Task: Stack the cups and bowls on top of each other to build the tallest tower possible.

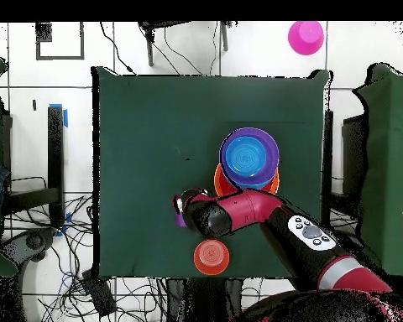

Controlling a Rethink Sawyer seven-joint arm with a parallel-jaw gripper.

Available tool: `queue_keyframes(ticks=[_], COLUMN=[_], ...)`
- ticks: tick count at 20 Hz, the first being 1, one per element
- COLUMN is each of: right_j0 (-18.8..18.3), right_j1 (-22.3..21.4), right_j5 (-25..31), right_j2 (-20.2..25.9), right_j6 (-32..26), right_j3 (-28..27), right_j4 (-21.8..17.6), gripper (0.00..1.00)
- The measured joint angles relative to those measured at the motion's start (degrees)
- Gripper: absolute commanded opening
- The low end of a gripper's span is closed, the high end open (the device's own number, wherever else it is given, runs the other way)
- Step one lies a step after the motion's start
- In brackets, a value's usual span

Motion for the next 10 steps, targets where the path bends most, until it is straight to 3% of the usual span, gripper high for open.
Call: queue_keyframes(ticks=[5,10], right_j0=[0.2,1.1], right_j1=[0.0,-3.0], right_j5=[3.6,4.6], right_j2=[0.0,0.1], right_j6=[0.0,0.0], right_j3=[0.0,0.0], right_j4=[2.1,4.1], gripper=[1.00,1.00])
